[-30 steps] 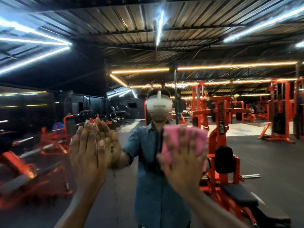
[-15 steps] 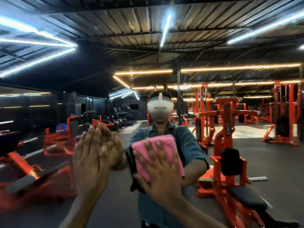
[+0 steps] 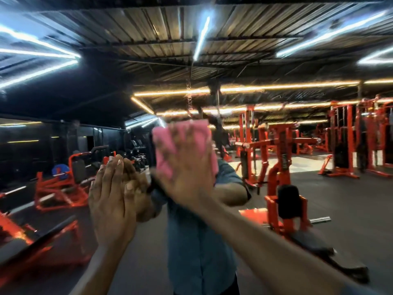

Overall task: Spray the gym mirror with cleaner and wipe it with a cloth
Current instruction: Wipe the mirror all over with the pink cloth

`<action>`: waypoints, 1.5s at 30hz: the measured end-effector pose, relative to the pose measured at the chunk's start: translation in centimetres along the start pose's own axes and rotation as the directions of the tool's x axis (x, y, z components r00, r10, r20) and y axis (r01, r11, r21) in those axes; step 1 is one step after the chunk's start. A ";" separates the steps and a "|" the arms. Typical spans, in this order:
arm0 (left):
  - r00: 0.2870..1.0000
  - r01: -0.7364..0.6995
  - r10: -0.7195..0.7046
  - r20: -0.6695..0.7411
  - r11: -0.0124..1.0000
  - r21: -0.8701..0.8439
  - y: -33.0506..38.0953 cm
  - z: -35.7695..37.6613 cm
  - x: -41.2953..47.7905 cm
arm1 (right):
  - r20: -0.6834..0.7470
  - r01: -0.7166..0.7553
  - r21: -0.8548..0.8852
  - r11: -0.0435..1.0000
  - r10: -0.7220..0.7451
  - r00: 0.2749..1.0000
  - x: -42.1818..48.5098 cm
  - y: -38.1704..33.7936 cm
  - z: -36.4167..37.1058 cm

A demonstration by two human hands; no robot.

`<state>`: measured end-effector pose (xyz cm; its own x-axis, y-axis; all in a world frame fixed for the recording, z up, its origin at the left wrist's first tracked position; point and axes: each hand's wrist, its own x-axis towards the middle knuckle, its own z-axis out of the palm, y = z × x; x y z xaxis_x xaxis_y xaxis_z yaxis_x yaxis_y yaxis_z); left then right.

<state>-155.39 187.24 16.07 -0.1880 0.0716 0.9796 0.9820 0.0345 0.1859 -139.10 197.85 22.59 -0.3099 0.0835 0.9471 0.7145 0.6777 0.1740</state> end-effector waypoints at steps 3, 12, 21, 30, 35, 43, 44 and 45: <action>0.999 0.015 -0.015 0.035 1.000 0.012 -1.0 -0.3 -0.6 | 0.080 0.058 0.032 0.998 -0.060 0.995 -9.6 -1.6 2.2; 0.995 -0.006 0.002 0.103 0.999 0.036 -1.7 -0.7 -0.7 | -0.154 -0.491 -0.075 0.868 0.477 0.865 0.0 7.4 -1.5; 1.000 -0.001 0.001 0.009 0.998 -0.067 -6.4 -4.9 0.6 | 0.055 0.003 0.054 0.999 -0.006 0.998 -5.5 -9.6 3.4; 0.975 0.023 -0.032 0.218 0.999 0.042 -11.8 -7.5 1.2 | -0.048 -0.421 -0.043 0.906 0.419 0.907 -3.0 -3.0 1.5; 0.968 -0.004 0.008 0.250 1.000 -0.016 -13.0 -8.4 1.4 | -0.059 -0.327 -0.039 0.944 0.324 0.944 5.7 -9.3 1.3; 0.983 -0.025 0.038 0.177 0.997 -0.075 -13.9 -8.7 0.8 | 0.054 0.049 0.018 0.999 -0.050 0.997 -5.9 -12.6 4.3; 0.985 -0.033 0.044 0.166 0.997 -0.067 -14.0 -8.7 1.2 | 0.046 0.012 0.013 1.000 -0.013 0.999 -6.1 -11.9 4.2; 0.987 -0.037 0.045 0.152 0.998 -0.056 -14.1 -8.8 1.7 | 0.036 -0.059 0.009 0.998 0.059 0.998 -5.7 -11.0 3.9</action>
<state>-169.39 178.12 15.77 -0.1447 0.2241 0.9638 0.9878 -0.0242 0.1540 -147.64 192.77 14.22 -0.2897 0.1497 0.9453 0.7261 0.6779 0.1152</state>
